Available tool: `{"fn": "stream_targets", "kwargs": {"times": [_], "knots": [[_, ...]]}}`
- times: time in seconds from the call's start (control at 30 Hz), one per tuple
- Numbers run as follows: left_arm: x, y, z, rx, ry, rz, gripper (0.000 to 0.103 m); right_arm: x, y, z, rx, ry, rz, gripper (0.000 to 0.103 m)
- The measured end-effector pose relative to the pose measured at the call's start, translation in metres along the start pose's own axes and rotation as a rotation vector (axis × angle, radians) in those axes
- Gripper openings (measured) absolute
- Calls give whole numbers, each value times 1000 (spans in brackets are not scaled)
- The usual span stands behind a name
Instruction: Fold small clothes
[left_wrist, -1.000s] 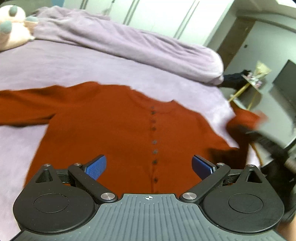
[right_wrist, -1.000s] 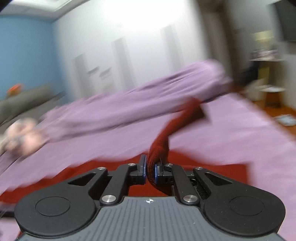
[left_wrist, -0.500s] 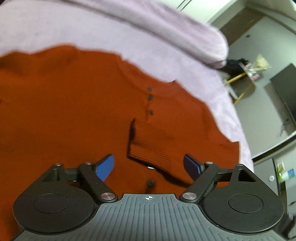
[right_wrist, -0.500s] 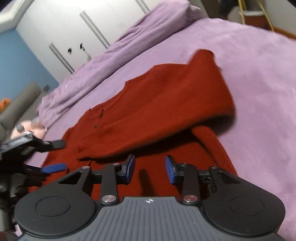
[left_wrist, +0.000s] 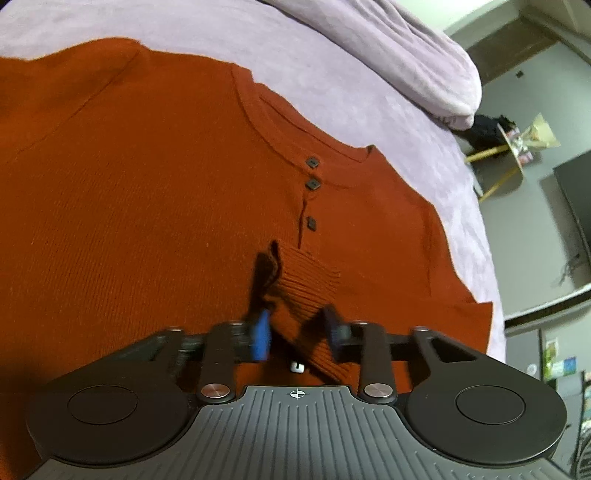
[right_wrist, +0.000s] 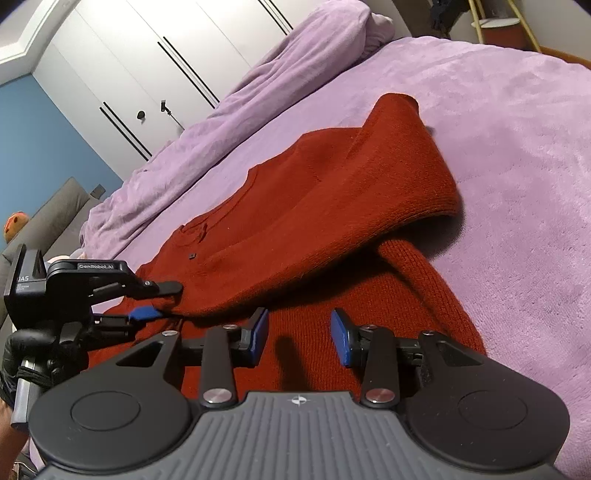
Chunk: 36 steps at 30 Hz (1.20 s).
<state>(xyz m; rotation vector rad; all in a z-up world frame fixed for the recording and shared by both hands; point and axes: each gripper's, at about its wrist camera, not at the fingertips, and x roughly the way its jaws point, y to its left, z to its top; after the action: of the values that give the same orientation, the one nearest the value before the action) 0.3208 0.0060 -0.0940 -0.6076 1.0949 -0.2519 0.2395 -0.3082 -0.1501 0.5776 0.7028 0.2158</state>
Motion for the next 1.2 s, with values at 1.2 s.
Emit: {"fn": "stream_targets", "kwargs": {"times": [1.2], "knots": [[-54,73,44,34,-257,120,9,62,-3,60,248,-12,-42,16]]}}
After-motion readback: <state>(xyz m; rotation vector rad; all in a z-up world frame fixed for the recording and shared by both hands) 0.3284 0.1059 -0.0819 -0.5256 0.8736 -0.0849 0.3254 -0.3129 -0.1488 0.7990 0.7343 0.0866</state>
